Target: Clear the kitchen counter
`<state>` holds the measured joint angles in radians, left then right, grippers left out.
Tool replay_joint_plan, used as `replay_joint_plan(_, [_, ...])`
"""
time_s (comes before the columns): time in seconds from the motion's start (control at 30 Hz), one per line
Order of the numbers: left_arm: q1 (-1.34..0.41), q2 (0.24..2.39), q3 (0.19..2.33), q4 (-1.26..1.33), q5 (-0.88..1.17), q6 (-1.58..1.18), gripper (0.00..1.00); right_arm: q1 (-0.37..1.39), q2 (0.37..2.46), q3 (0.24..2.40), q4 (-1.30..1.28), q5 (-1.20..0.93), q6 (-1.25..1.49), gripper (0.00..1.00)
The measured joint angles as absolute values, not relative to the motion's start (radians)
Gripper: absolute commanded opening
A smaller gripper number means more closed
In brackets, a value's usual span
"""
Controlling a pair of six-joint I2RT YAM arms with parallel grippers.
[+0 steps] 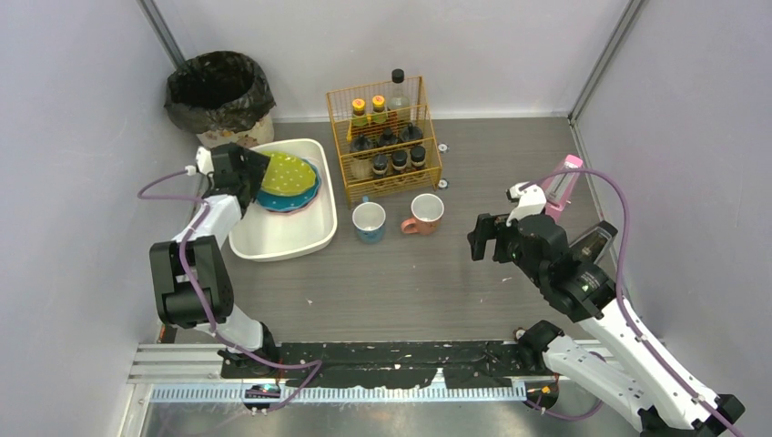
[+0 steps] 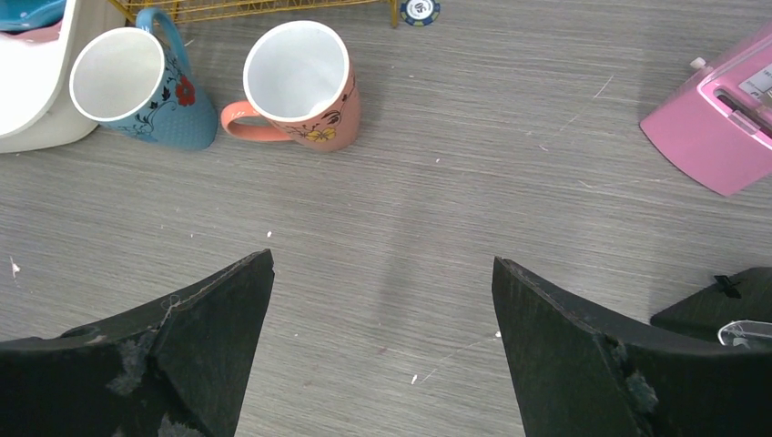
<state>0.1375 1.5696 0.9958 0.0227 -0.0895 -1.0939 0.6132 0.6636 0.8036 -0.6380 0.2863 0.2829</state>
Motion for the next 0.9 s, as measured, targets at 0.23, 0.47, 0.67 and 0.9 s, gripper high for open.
replay_joint_plan(0.23, [0.133,1.586,1.076,-0.183,-0.056,-0.960,0.97,0.613,0.715,0.806,-0.639,0.286,0.291,0.95])
replay_joint_plan(0.47, [0.128,1.638,1.185,-0.362,-0.009,-0.803,0.99,0.613,0.764,0.815,-0.654,0.260,0.305,0.95])
replay_joint_plan(0.67, [0.095,1.657,1.229,-0.412,0.037,-0.717,1.00,0.613,0.777,0.816,-0.653,0.234,0.320,0.95])
replay_joint_plan(0.9, [-0.004,1.562,1.222,-0.479,0.028,-0.611,0.99,0.613,0.930,0.866,-0.651,0.194,0.328,0.95])
